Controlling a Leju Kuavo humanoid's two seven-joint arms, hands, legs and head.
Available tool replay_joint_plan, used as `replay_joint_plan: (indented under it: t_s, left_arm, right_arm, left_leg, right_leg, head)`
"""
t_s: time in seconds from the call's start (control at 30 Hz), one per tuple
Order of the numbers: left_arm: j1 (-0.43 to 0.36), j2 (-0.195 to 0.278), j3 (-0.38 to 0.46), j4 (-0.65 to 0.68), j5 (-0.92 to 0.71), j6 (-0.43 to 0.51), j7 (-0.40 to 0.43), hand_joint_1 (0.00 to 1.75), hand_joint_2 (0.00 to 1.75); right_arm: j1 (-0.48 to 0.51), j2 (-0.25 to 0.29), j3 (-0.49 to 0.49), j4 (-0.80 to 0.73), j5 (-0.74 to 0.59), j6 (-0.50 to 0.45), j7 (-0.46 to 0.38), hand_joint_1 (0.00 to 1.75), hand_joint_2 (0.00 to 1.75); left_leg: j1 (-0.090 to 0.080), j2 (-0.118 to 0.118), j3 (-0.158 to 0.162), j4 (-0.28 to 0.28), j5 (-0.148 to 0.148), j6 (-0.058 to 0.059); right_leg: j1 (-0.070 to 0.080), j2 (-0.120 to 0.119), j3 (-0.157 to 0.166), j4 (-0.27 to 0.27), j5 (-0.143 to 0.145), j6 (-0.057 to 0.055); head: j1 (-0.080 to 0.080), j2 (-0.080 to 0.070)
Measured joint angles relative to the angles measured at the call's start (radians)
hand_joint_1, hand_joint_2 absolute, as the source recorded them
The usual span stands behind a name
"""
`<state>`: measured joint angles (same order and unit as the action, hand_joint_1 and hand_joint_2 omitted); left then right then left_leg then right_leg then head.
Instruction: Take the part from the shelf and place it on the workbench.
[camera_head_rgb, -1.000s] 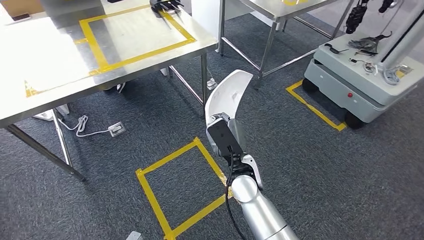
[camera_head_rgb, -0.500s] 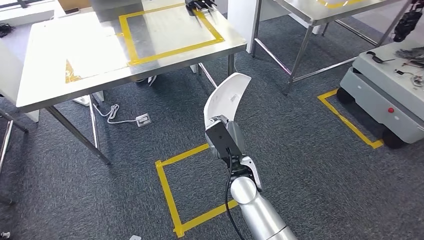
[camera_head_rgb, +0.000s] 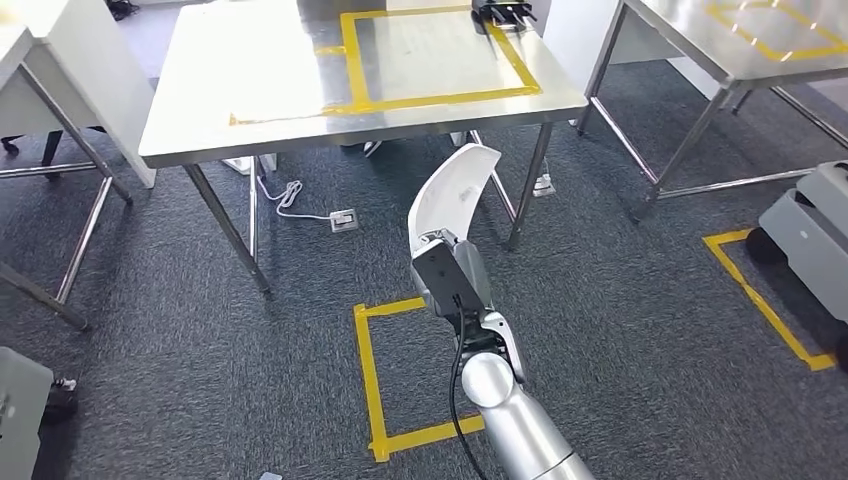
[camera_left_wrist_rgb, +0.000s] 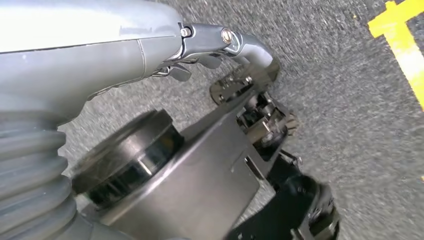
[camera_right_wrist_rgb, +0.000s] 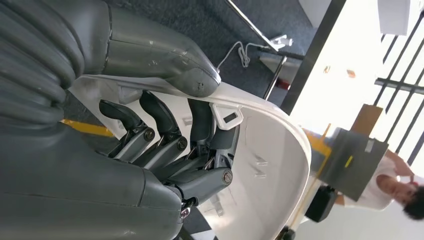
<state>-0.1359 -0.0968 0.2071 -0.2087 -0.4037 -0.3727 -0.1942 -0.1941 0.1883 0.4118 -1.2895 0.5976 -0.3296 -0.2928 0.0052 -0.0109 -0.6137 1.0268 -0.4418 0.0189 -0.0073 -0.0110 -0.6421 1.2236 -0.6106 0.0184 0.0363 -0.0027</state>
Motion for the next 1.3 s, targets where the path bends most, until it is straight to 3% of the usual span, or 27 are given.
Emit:
replay_joint_plan:
  t_s: [0.07,0.1,0.13,0.2,0.23,0.3,0.43,0.57,0.8,1.07,1.3]
  left_arm:
    - [0.002,-0.001,0.000,0.000,0.000,0.000,0.000,0.00,1.75]
    - [0.003,-0.001,0.000,0.000,0.000,0.000,0.000,0.00,1.75]
    - [0.005,-0.001,0.000,0.000,0.000,0.000,-0.002,0.00,1.75]
    - [0.007,-0.002,0.000,0.000,0.000,0.000,-0.008,0.00,1.75]
    - [0.008,-0.002,0.000,0.000,0.000,0.000,-0.011,0.00,1.75]
    - [0.011,-0.002,0.000,-0.001,0.000,0.000,-0.014,0.00,1.75]
    - [0.016,-0.001,0.001,0.000,0.000,0.000,-0.014,0.00,1.75]
    - [0.014,-0.001,0.001,0.000,0.000,0.000,-0.012,0.00,1.75]
    - [0.015,-0.001,0.003,0.000,0.000,0.000,-0.012,0.00,1.75]
    - [0.014,0.000,0.007,0.000,0.000,0.000,0.001,0.00,1.75]
    - [0.004,-0.001,0.007,-0.001,-0.011,0.000,0.019,0.00,1.75]
  right_arm:
    - [0.006,-0.002,-0.001,0.000,0.000,0.000,0.002,1.75,1.75]
    - [0.009,-0.003,-0.001,0.000,0.000,0.000,0.002,1.75,1.75]
    - [0.011,-0.003,-0.001,0.000,0.000,0.000,0.002,1.75,1.75]
    - [0.012,-0.004,-0.002,0.000,0.001,0.000,-0.002,1.75,1.75]
    - [0.012,-0.004,-0.002,0.001,0.001,0.000,-0.005,1.75,1.75]
    - [0.013,-0.005,-0.002,0.001,0.000,-0.002,-0.011,1.75,1.75]
    - [0.014,-0.005,-0.006,0.001,-0.003,-0.005,-0.015,1.75,1.75]
    - [0.014,-0.006,-0.007,0.001,-0.005,-0.003,-0.014,1.75,1.75]
    - [0.019,-0.006,-0.008,0.001,-0.010,-0.003,-0.011,1.75,1.75]
    - [0.014,-0.007,-0.009,0.002,-0.005,-0.006,-0.016,1.75,1.75]
    - [-0.108,0.003,-0.010,0.034,-0.008,0.033,0.022,1.75,1.75]
  left_leg:
    - [0.000,-0.028,-0.002,0.002,0.001,0.001]
    - [0.000,-0.042,-0.003,0.004,0.002,0.000]
    - [0.001,-0.056,-0.003,0.005,0.002,-0.001]
    - [0.000,-0.078,-0.004,0.009,0.003,-0.006]
    - [0.000,-0.086,-0.006,0.010,0.005,-0.012]
    - [-0.001,-0.096,-0.011,0.008,0.008,-0.020]
    - [-0.002,-0.093,-0.010,0.000,0.013,0.001]
    - [-0.001,-0.092,-0.006,-0.012,0.021,-0.012]
    - [0.002,-0.093,-0.007,-0.017,0.025,-0.038]
    - [0.001,-0.093,-0.011,-0.013,0.025,-0.039]
    - [0.000,-0.092,-0.014,-0.010,0.026,-0.038]
  right_leg:
    - [0.000,0.008,-0.048,0.094,-0.025,0.000]
    - [0.000,0.009,-0.049,0.089,-0.008,-0.002]
    - [-0.001,0.013,-0.030,0.044,0.026,-0.004]
    - [-0.004,0.033,0.033,-0.099,0.091,-0.007]
    - [-0.005,0.044,0.055,-0.150,0.107,-0.010]
    - [-0.004,0.053,0.067,-0.185,0.110,-0.014]
    - [-0.002,0.053,0.063,-0.190,0.119,-0.019]
    - [-0.001,0.053,0.060,-0.189,0.123,-0.028]
    - [0.001,0.053,0.058,-0.188,0.123,-0.031]
    - [-0.002,0.054,0.058,-0.189,0.123,-0.030]
    - [-0.002,0.054,0.056,-0.189,0.126,-0.027]
  head:
    - [0.002,0.000]
    - [0.002,0.000]
    - [0.002,0.000]
    - [0.002,0.000]
    - [0.002,0.000]
    - [0.002,0.000]
    - [0.001,0.000]
    - [0.001,0.000]
    - [0.001,0.000]
    - [0.002,0.000]
    - [0.002,0.000]
